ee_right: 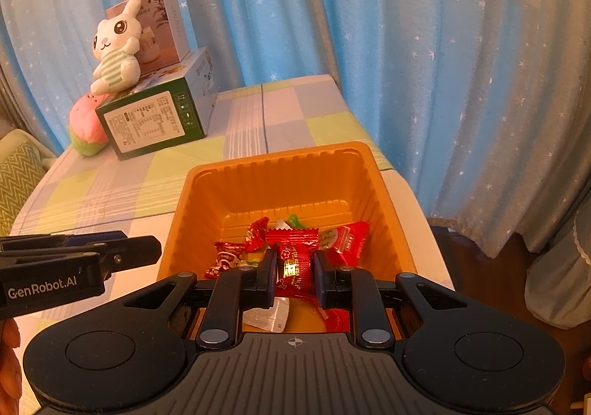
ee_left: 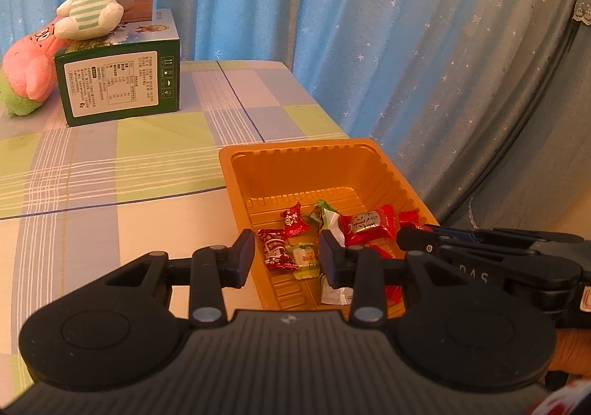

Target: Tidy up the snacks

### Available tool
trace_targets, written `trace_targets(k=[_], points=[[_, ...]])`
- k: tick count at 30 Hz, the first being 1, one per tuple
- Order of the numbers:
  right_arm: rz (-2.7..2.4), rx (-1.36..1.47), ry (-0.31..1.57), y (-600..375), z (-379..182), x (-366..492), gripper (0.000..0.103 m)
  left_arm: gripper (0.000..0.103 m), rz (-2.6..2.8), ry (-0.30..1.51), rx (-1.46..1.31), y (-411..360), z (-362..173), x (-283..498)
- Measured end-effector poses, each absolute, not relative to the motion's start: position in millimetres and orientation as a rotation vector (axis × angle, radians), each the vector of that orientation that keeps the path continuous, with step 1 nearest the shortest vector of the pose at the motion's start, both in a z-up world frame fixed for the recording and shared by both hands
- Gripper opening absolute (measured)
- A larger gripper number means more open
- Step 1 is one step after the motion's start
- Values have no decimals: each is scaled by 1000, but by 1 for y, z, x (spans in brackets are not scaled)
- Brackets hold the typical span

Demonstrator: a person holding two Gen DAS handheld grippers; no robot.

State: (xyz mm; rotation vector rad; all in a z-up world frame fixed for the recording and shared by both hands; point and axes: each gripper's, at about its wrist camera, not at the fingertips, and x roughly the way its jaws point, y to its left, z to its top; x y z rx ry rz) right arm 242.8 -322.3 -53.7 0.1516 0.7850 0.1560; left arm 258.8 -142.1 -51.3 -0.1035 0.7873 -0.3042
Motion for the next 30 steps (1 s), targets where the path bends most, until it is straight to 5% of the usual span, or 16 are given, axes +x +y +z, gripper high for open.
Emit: trace_targets(k=[13,14,16,17,30], points=[[186,183,779,-320,-57,255,22,40,-281,790,-114,-134,-54,258],[194,188,784,-320,-58,256,26,43,-277,788,-111,-134,-54,257],[203,205,773,-324,-58,256,69,57,-265,781,-103,-133,-54,255],[202,211,764,-326,-58,254,71,60,-257,778,-100,-132,-54,254],[152,217,812,-344,-61,235,71,90,-227,780,-60,-128,-55,246]])
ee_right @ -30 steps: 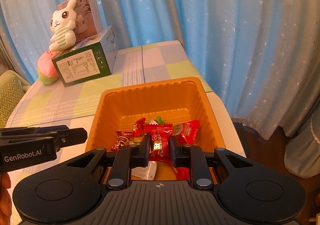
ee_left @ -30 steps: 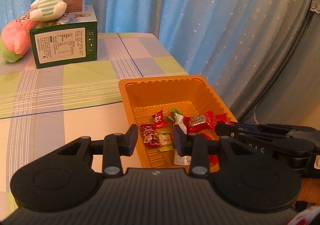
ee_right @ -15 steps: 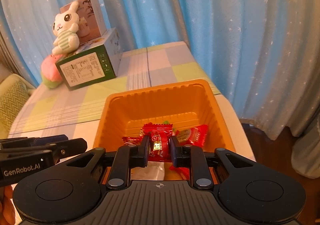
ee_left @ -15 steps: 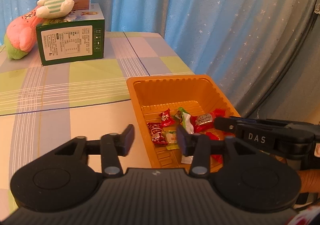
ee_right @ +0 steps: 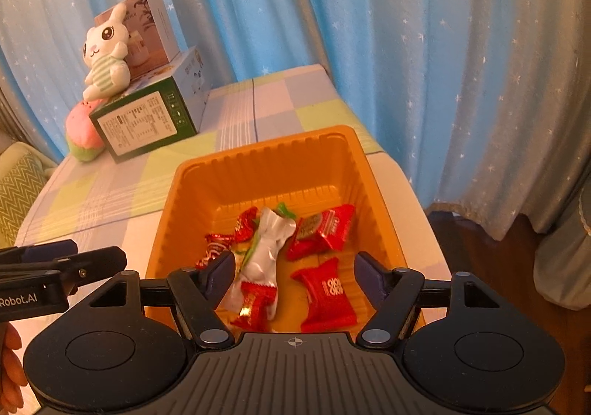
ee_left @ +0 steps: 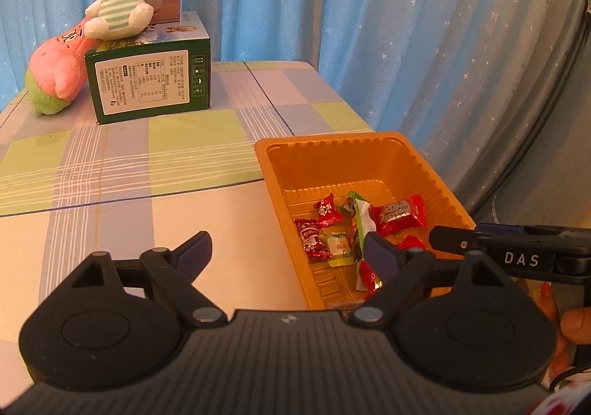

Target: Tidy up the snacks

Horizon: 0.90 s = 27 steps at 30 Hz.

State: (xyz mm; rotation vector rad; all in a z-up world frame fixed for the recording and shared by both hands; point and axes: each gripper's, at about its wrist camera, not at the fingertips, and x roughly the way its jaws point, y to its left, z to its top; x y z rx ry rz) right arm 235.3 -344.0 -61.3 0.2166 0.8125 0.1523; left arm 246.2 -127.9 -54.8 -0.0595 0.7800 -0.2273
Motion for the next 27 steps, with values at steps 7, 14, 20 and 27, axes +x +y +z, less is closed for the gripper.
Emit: trace_targets(k=[7,14,20,27], points=[[150,209,812,-341,-50,221,71,102,-208,773,-81,-122,-48,236],[147,206,813,-338,-35,205,71,102,-194,757,-74,-115,-33,220],[149,211,807,-333,-18,184,71,102,-192,772,-88,-109,-22,198],[126,214,799,-327,-1,153,71,102,-174,779,-93,-102,-9,164]])
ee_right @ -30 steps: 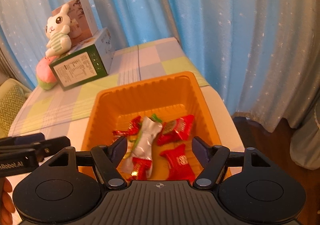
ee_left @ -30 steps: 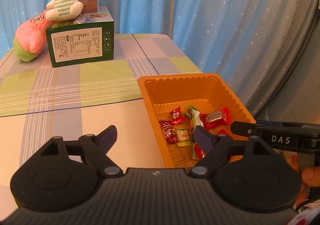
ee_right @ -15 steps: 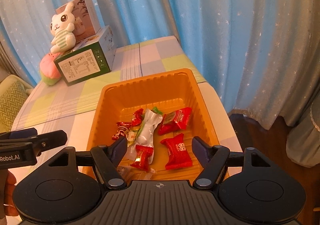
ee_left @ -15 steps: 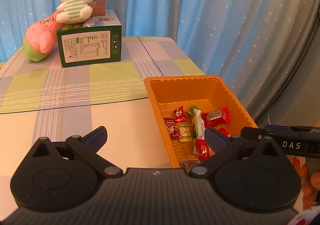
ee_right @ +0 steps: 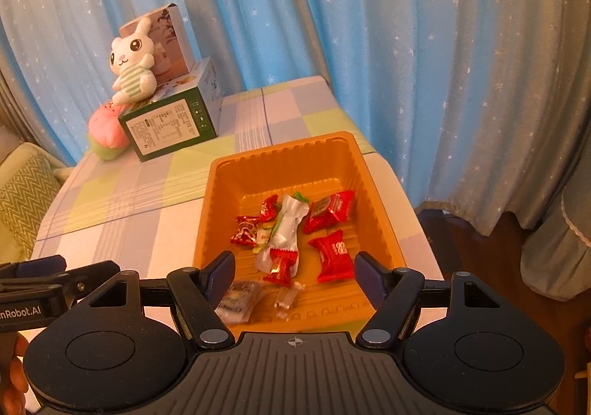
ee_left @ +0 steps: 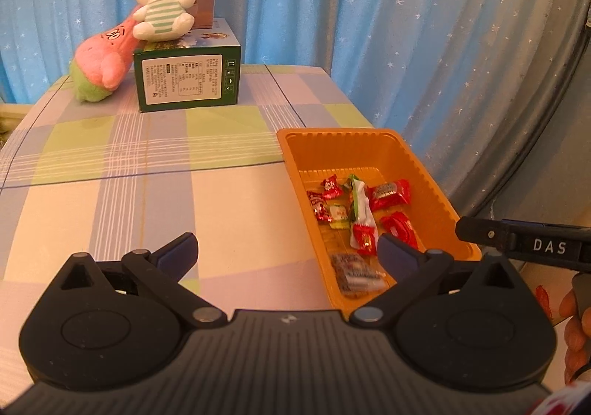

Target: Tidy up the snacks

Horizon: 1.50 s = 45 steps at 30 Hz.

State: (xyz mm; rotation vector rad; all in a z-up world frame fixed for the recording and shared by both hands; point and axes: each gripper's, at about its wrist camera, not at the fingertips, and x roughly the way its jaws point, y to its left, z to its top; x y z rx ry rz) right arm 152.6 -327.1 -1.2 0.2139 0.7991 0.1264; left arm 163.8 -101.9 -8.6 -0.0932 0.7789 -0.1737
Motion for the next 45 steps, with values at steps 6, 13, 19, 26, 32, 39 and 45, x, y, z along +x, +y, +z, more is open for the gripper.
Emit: trace_targets(k=[6,13,19,26,32,39,45], points=[[119,230,799,-323,8,119,71,102,-157,765,-78,-98,2,128],[125,239,797,-315,18,83,71,102,-141,756,-97,-88,13,94],[138,224,788,-305,28,54,71,102,-112,758,-112,-81,20,67],[153,212,773,-295,39,24,71,102,-81,753,-102,-77,28,41],[160,202,765,-292,46,5,71,102,-68,739,-98,-74,35,21],[167,171,743,-287,55,-11,71,102,-78,739,-103,-75,40,6],[172,167,733,-285,59,-23,71,102,-82,733,-92,-77,42,-3]])
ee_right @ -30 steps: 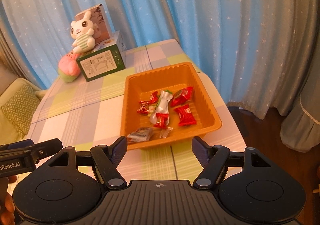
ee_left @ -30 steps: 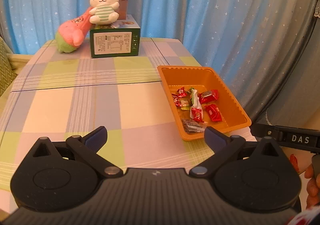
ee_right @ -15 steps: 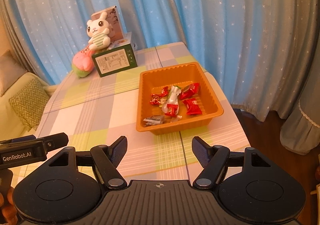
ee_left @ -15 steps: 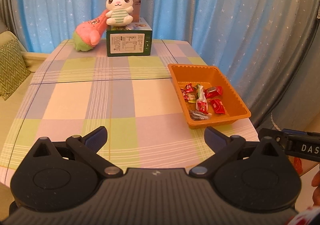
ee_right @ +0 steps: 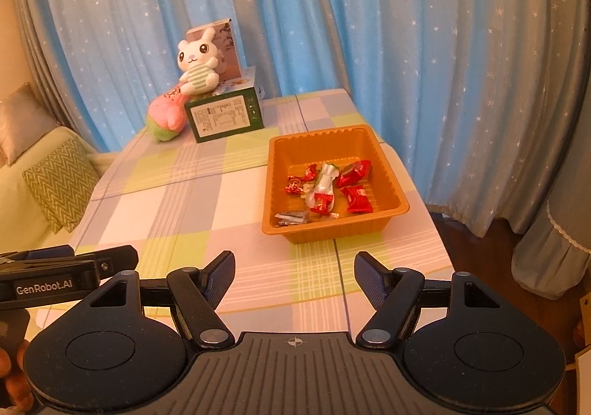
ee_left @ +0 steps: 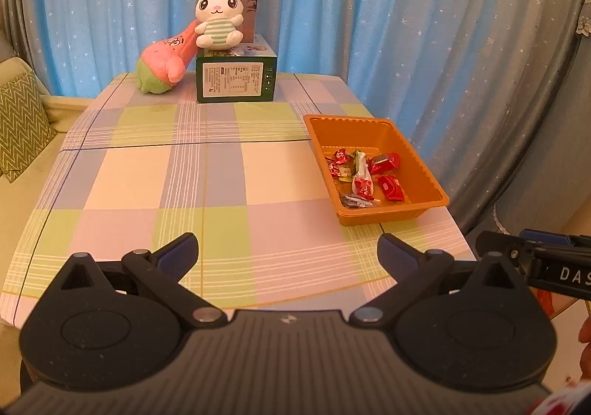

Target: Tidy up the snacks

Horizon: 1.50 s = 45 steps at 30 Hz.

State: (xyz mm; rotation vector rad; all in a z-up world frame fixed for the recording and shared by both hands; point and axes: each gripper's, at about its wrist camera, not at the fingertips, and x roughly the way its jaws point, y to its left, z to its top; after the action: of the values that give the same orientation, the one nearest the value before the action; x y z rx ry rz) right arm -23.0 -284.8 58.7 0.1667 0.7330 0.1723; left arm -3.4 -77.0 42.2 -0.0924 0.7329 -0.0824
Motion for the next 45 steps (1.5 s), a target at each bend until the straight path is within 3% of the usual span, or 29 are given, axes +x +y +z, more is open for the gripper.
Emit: trace_targets(k=[45], points=[[169,178,738,-286,54,-34,71,103,-90,735,-84,-75,39,-15]])
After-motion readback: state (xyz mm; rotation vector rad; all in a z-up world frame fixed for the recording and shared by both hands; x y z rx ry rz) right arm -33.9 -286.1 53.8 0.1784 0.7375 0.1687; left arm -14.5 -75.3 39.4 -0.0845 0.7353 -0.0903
